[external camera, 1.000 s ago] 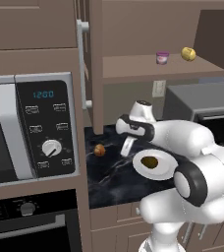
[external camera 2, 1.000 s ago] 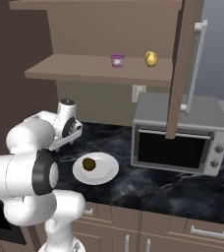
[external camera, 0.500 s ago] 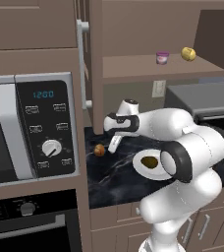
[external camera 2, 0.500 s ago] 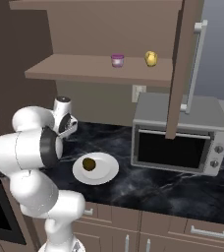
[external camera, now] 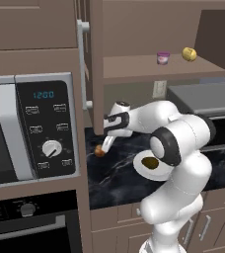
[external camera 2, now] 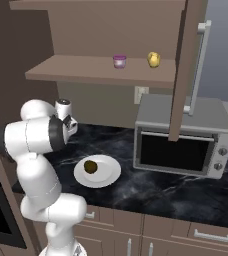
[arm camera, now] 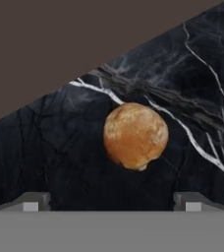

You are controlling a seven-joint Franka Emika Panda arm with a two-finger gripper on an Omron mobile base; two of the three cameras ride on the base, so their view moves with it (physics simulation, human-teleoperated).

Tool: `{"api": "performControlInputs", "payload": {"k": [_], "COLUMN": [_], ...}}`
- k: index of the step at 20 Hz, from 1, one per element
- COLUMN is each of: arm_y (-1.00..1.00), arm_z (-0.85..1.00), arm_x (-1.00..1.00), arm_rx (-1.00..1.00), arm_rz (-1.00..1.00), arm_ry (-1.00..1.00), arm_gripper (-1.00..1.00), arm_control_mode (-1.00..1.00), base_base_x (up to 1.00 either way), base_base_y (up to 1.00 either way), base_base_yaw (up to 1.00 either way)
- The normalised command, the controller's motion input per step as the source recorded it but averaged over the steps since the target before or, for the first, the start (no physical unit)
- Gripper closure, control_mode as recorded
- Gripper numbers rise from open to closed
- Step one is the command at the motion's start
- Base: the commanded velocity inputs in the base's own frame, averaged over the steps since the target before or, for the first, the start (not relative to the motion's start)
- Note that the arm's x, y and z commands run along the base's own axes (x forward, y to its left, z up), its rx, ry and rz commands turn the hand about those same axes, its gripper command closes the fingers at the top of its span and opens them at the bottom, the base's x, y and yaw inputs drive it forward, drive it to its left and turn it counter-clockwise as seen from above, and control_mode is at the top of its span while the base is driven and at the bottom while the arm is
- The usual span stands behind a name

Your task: Pick the avocado and bread from the counter and place them on the plate. Then pick the jam from the cabinet and place it next to the plate. Lastly close the cabinet door.

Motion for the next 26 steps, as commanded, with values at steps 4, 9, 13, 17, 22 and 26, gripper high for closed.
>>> {"api": "performControlInputs", "payload": {"k": [4,9,13,17,22,26], "arm_y": [0.07,0.09,0.11,0.12,0.02,0.11], "arm_z": [-0.24,-0.06,-0.06,-0.37,-0.29,-0.20], "arm_x": [0.28,0.27,0.20,0.01,0.00,0.00], "arm_rx": [0.00,0.03,0.01,0.00,0.00,0.00], "arm_rz": [0.00,0.00,0.00,0.00,0.00,0.00], "arm_ry": [0.00,0.00,0.00,0.00,0.00,0.00], "arm_gripper": [-1.00,-1.00,-1.00,-1.00,-1.00,-1.00], "arm_control_mode": [-1.00,-1.00,-1.00,-1.00,-1.00,-1.00], "base_base_x": [0.00,0.00,0.00,0.00,0.00,0.00], "base_base_y": [0.00,0.00,0.00,0.00,0.00,0.00], "base_base_yaw": [0.00,0.00,0.00,0.00,0.00,0.00]}}
